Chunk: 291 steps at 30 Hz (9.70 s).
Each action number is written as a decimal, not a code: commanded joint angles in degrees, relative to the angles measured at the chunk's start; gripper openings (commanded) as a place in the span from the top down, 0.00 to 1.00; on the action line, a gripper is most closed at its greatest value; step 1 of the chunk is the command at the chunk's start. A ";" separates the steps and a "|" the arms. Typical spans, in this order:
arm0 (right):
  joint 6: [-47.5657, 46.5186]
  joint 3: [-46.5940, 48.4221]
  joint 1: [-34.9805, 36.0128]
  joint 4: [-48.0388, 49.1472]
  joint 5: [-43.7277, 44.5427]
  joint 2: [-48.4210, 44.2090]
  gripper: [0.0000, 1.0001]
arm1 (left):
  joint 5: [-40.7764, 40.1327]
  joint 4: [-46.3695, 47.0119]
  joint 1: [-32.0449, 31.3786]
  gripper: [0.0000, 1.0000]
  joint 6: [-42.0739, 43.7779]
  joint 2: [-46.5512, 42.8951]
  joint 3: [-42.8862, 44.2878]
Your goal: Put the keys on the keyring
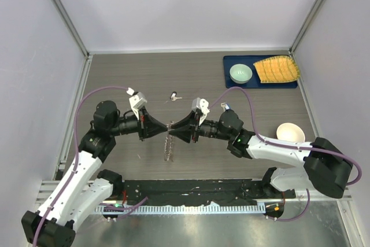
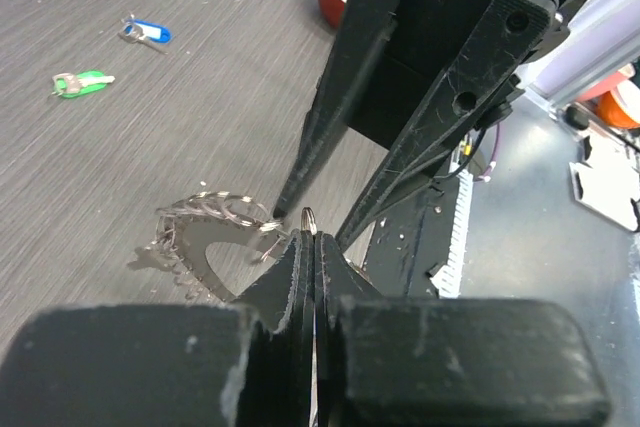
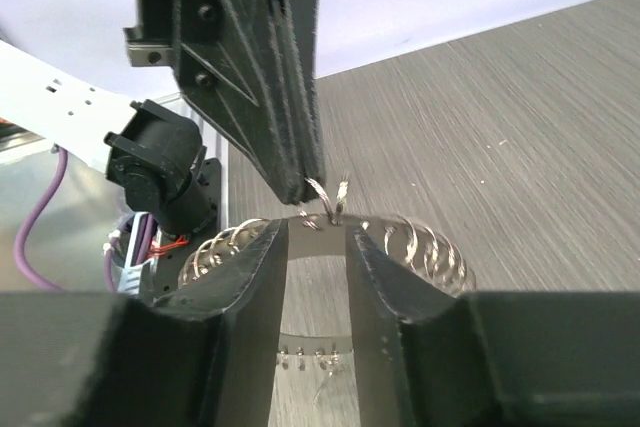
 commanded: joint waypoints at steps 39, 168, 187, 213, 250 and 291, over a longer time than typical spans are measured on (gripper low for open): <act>-22.40 16.80 -5.18 -32.64 -15.85 0.11 0.48 | -24.07 -38.73 -16.35 1.00 21.02 18.81 28.75; 2.90 1.24 -7.90 -34.31 22.99 -15.01 0.01 | -17.23 -13.42 -16.09 1.00 46.50 -4.39 -0.77; -0.34 15.29 -12.46 -48.01 23.78 -1.58 0.04 | -19.68 -18.59 -18.46 1.00 45.63 -8.00 -2.80; -36.81 35.69 -21.79 -54.27 19.57 31.83 0.57 | -38.57 -18.25 -16.53 1.00 36.49 -6.59 -2.80; -42.45 43.43 -21.70 -58.05 15.17 40.36 0.67 | -40.51 -18.08 -16.36 1.00 36.23 -5.45 -3.15; -35.50 28.94 -18.89 -51.81 7.79 15.08 0.99 | -32.96 -15.10 -16.36 1.00 37.54 -10.45 -3.24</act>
